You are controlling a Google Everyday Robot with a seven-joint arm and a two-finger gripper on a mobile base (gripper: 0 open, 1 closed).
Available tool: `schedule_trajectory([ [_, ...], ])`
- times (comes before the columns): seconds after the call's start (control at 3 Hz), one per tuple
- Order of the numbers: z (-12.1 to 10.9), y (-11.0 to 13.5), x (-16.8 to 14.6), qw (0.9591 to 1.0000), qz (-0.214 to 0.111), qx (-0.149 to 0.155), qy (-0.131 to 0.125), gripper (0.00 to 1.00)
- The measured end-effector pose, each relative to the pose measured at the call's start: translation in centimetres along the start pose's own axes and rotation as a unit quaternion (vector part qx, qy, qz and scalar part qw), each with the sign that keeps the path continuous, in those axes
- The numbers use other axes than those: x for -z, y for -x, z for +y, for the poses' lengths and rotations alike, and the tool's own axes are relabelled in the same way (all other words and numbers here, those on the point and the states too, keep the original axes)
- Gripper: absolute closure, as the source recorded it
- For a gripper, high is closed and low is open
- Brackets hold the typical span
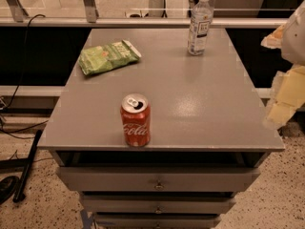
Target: Move blue plastic bottle near coke can
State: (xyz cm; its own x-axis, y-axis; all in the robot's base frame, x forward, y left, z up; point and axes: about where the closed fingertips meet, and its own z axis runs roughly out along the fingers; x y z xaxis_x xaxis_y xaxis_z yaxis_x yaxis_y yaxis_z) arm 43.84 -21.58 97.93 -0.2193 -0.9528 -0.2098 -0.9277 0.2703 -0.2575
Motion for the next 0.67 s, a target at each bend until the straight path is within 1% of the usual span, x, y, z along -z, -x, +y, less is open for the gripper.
schedule_trajectory([
  [0.33,0.0,0.0,0.0,1.0000,0.000,0.000,-0.001,0.00],
  [0.67,-2.2,-0.1,-1.4,0.9995,-0.022,-0.014,-0.019,0.00],
])
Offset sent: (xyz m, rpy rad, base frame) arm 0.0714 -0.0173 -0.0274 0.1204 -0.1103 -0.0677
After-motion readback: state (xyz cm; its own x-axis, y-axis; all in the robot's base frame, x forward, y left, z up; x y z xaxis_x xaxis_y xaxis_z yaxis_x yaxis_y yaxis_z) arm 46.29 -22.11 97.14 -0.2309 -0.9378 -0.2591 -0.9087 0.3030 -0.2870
